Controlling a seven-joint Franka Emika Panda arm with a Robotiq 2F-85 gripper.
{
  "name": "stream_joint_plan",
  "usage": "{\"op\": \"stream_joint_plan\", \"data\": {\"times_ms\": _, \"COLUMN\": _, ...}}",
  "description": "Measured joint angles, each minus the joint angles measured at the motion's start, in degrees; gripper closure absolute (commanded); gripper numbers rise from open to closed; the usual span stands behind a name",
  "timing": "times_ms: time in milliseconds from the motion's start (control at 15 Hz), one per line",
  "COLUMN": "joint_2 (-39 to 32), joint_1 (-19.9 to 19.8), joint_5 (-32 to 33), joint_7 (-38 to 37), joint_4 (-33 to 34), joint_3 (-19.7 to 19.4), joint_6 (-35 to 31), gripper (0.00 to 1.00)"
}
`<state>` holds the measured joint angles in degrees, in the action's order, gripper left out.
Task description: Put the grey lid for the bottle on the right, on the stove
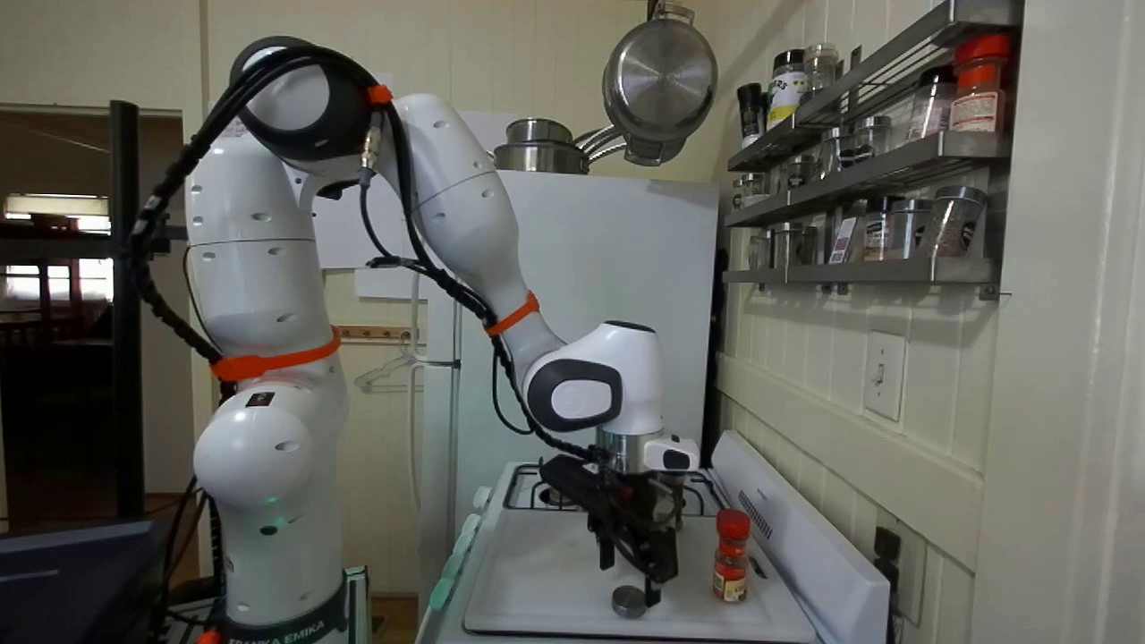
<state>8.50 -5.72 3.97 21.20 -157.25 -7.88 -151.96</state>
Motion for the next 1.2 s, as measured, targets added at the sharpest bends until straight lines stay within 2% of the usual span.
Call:
{"op": "stream_joint_plan", "data": {"times_ms": 400, "joint_2": 2.9, "joint_1": 0.4, "joint_5": 0.0, "joint_7": -0.6, "joint_4": 0.2, "joint_3": 0.5, "joint_6": 0.4, "gripper": 0.0}}
{"op": "stream_joint_plan", "data": {"times_ms": 1200, "joint_2": 14.2, "joint_1": 1.9, "joint_5": -0.3, "joint_7": -4.3, "joint_4": 0.2, "joint_3": 1.1, "joint_6": 9.4, "gripper": 0.0}}
